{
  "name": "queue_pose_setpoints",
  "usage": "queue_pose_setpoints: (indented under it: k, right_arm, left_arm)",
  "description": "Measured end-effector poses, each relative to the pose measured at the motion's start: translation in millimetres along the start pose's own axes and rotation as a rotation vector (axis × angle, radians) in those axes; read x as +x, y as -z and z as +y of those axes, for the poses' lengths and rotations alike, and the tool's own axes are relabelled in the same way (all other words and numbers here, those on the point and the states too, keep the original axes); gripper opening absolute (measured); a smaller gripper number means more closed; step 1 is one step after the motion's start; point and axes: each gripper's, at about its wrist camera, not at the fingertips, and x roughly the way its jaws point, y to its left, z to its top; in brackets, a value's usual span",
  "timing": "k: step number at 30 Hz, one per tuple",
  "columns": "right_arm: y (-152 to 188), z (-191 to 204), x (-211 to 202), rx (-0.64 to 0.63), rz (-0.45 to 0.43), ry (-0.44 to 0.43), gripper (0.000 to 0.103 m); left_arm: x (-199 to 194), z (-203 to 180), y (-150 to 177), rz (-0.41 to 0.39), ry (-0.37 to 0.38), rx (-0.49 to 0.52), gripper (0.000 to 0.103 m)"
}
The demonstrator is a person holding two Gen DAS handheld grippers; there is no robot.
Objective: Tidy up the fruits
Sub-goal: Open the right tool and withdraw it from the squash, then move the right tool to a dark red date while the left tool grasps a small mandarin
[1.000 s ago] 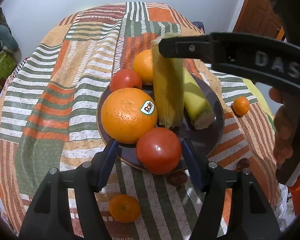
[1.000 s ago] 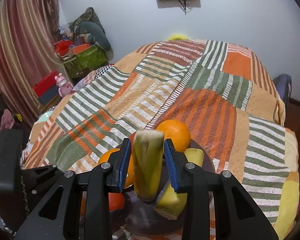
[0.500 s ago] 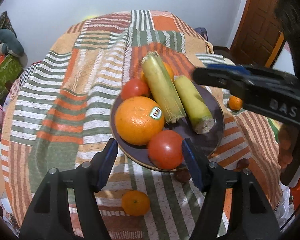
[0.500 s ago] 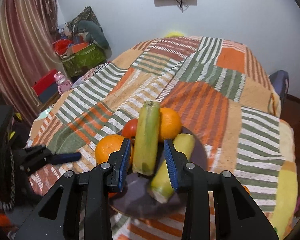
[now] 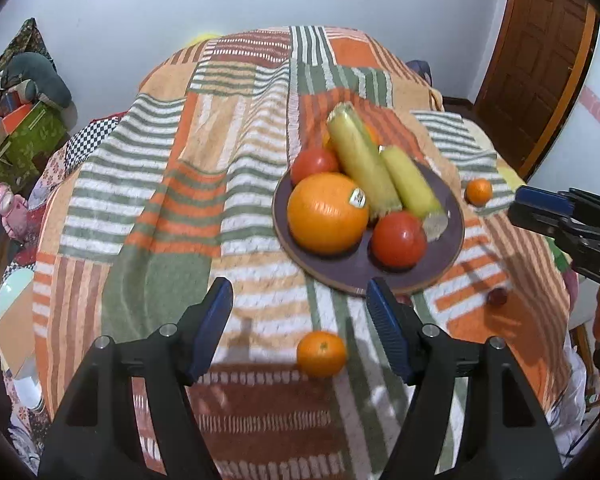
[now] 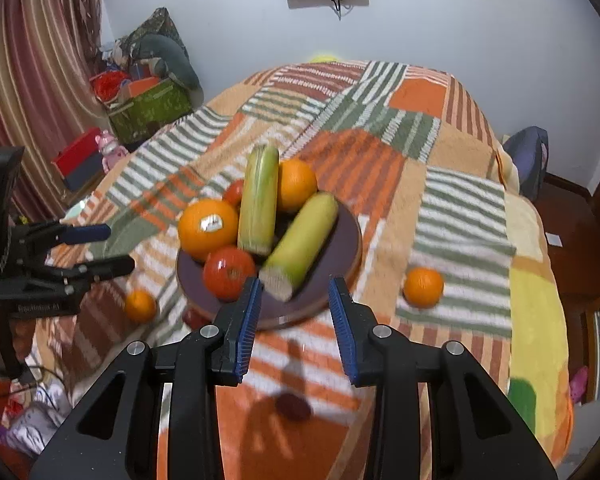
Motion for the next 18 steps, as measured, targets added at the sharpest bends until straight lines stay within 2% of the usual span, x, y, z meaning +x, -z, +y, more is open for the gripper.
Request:
queue_pose_setpoints:
  k: [11,18]
  right_arm:
    - [49,12,4,0.019,0.098,-0.004,0.036]
    - [69,10,13,0.047,0.137,0.035,0.036]
  left_arm:
    - [18,-4,38,0.103,0.037,-0.022,0.069]
    - [29,-2,45,0.119,0.027,-0.033,0.069]
